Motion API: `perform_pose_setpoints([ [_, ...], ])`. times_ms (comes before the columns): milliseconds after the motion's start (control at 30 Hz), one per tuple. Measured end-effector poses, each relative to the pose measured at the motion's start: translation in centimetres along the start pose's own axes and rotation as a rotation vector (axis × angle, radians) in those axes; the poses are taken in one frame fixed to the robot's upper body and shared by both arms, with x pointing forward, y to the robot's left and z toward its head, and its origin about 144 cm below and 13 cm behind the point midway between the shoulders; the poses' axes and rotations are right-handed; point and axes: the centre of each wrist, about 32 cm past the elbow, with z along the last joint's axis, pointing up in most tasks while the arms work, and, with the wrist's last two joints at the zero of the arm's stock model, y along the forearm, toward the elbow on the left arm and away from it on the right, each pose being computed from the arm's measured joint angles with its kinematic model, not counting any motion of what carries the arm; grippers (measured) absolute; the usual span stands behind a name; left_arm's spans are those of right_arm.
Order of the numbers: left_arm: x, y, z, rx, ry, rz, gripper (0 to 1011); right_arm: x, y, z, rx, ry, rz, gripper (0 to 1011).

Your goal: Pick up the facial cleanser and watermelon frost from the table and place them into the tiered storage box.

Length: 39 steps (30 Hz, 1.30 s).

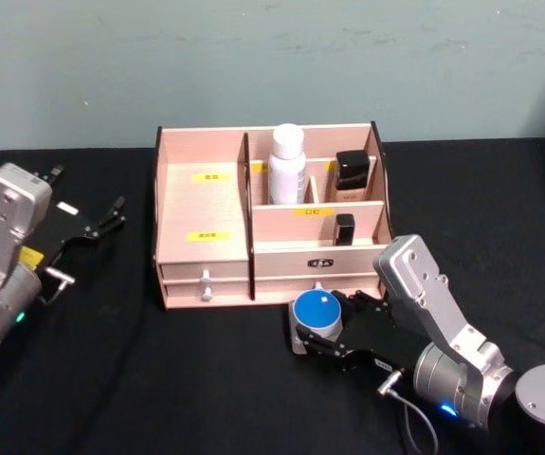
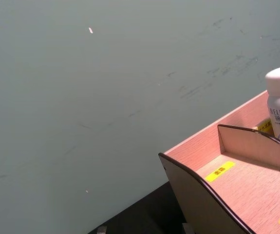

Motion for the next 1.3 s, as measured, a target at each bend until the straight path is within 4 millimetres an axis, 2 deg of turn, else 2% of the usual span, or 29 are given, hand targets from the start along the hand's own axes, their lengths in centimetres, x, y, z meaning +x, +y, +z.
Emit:
perform_pose_setpoints([
  [333, 0.0, 0.0, 0.0, 0.000, 0.000, 0.000, 1001, 0.1, -0.3, 0.2, 0.023, -0.001, 0.019, 721],
  [533, 0.0, 0.0, 0.0, 0.000, 0.000, 0.000, 1001, 0.0, -0.8, 1.2, 0.051, -0.020, 0.047, 721],
  [733, 0.0, 0.0, 0.0, 0.000, 0.000, 0.000, 1001, -0.2, -1.2, 3.1, 0.098, -0.047, 0.077, 721],
  [867, 0.0, 0.0, 0.0, 0.000, 0.000, 0.000, 1001, -0.4, -1.0, 5.0, 0.140, -0.073, 0.104, 721],
  [1133, 0.0, 0.0, 0.0, 0.000, 0.000, 0.000, 1001, -1.1, 0.5, 8.1, 0.194, -0.107, 0.142, 722],
  [1300, 0.0, 0.0, 0.0, 0.000, 0.000, 0.000, 1001, -1.1, 1.9, 9.0, 0.197, -0.102, 0.144, 721],
])
